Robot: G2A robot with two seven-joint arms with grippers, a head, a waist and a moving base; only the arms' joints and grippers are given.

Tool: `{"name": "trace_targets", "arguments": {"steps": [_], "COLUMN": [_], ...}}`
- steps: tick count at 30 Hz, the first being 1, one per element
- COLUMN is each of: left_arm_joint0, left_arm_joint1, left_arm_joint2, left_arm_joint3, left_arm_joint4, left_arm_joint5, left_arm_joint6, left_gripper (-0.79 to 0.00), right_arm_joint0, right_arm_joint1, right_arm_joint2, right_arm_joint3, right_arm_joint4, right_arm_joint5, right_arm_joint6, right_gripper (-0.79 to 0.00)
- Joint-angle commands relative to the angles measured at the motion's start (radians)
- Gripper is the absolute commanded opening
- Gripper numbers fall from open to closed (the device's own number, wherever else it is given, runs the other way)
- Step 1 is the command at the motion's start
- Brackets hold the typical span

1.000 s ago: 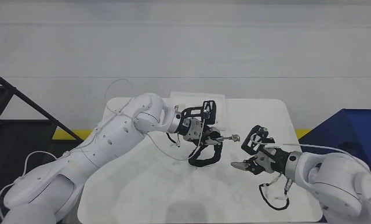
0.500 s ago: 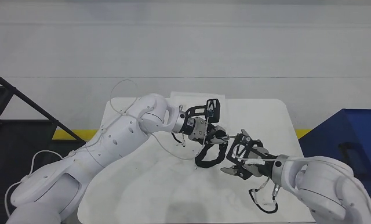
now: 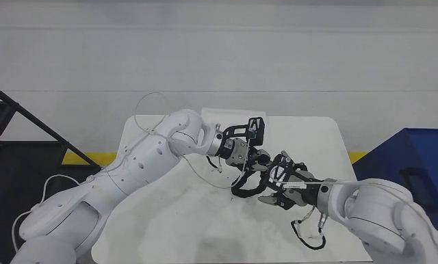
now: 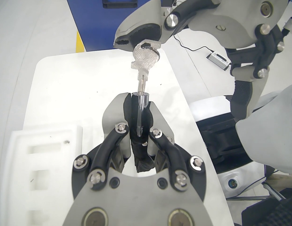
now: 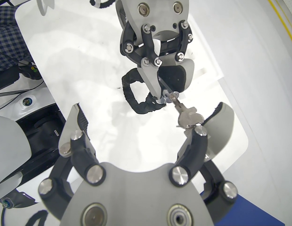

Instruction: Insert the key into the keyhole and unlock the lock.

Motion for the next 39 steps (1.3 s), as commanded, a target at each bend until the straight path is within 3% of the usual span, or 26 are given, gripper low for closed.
{"name": "trace_targets", "arguments": {"steps": [1, 9, 15, 19, 31, 35, 39], "left_arm_joint0": [0.0, 0.0, 0.005, 0.009, 0.034, 0.019, -0.001], "left_arm_joint1": [-0.003, -0.009, -0.001, 0.009, 0.04, 0.039, 0.033], "left_arm_joint2": [-0.001, -0.009, -0.019, -0.036, -0.09, -0.077, -0.055], "left_arm_joint3": [0.004, 0.025, 0.017, 0.0, -0.078, -0.085, -0.089], "left_arm_joint4": [0.0, 0.005, -0.013, -0.041, -0.07, -0.109, -0.149], "left_arm_joint5": [-0.004, -0.017, -0.036, -0.04, -0.015, 0.002, 0.017], "left_arm_joint6": [0.001, -0.011, -0.058, -0.085, -0.149, -0.207, -0.255], "left_gripper": [-0.785, -0.785, -0.785, -0.785, -0.785, -0.785, -0.785], "right_arm_joint0": [0.005, 0.029, 0.016, 0.015, 0.007, 0.041, 0.089], "right_arm_joint1": [0.001, 0.007, 0.023, 0.029, 0.031, 0.037, 0.046], "right_arm_joint2": [-0.001, 0.02, 0.088, 0.129, 0.119, 0.115, 0.102], "right_arm_joint3": [0.006, 0.013, -0.002, 0.043, 0.042, 0.091, 0.162], "right_arm_joint4": [0.005, 0.004, -0.018, 0.052, 0.027, -0.031, -0.087], "right_arm_joint5": [-0.006, -0.034, -0.159, -0.239, -0.249, -0.385, -0.541], "right_arm_joint6": [0.008, 0.009, 0.02, -0.038, -0.06, -0.097, -0.243], "right_gripper": [0.0, 0.0, 0.0, 0.0, 0.0, 0.0, -0.022]}}
